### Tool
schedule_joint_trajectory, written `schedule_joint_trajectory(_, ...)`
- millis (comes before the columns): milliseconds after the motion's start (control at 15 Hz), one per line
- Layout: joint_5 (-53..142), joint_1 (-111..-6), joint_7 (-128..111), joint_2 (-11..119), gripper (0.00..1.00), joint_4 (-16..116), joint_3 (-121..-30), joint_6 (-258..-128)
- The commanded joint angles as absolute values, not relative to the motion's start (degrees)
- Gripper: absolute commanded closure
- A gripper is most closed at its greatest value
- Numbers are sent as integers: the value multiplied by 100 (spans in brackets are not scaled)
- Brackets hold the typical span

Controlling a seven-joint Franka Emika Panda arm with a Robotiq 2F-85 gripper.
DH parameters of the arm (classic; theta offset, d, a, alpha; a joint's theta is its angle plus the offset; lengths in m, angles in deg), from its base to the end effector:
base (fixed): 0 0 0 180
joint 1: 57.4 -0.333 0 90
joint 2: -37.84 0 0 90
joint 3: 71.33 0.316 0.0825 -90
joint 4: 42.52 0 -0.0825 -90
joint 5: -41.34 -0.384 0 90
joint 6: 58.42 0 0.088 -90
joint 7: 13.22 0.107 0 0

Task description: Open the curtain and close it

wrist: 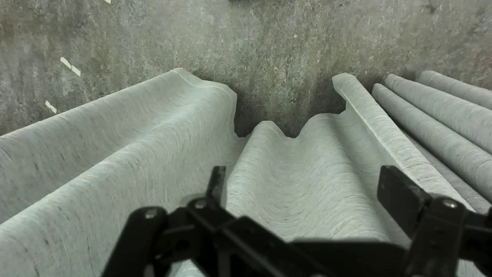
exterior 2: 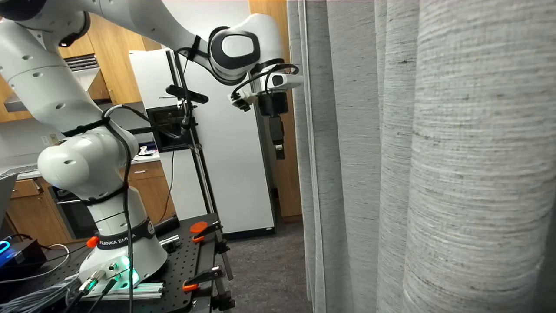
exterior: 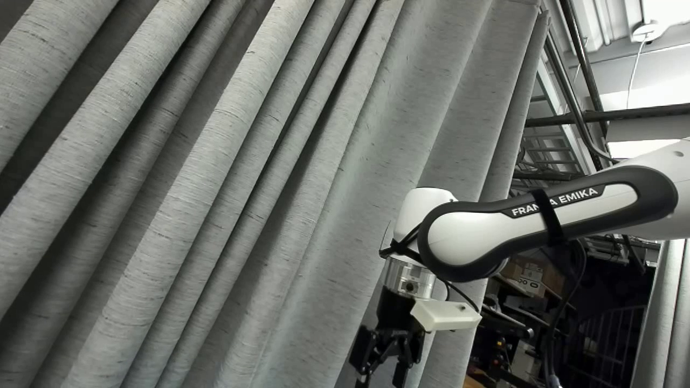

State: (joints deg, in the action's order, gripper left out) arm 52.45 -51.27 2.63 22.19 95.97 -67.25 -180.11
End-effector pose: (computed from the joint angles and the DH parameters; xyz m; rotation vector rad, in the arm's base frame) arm 0.4473 -0.0243 0.4124 2.9408 -0.3119 0.0004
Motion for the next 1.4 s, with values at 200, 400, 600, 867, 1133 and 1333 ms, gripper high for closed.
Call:
schedule_joint_trajectory(200,5137,-5216,200,2246,0,9535,-6916,-18018)
schedule_joint_trajectory(400,5081,-5140,163,2268,0,9478,-7081,-18015)
schedule_joint_trajectory(600,5044,-5056,146,2290,0,9436,-7310,-18050)
schedule_joint_trajectory(867,5091,-4862,184,2303,0,9346,-7618,-18062)
schedule_joint_trajectory(1133,5075,-4557,158,2436,0,9151,-8006,-18106)
schedule_joint_trajectory(1333,5044,-4307,174,2621,0,8944,-8307,-18157)
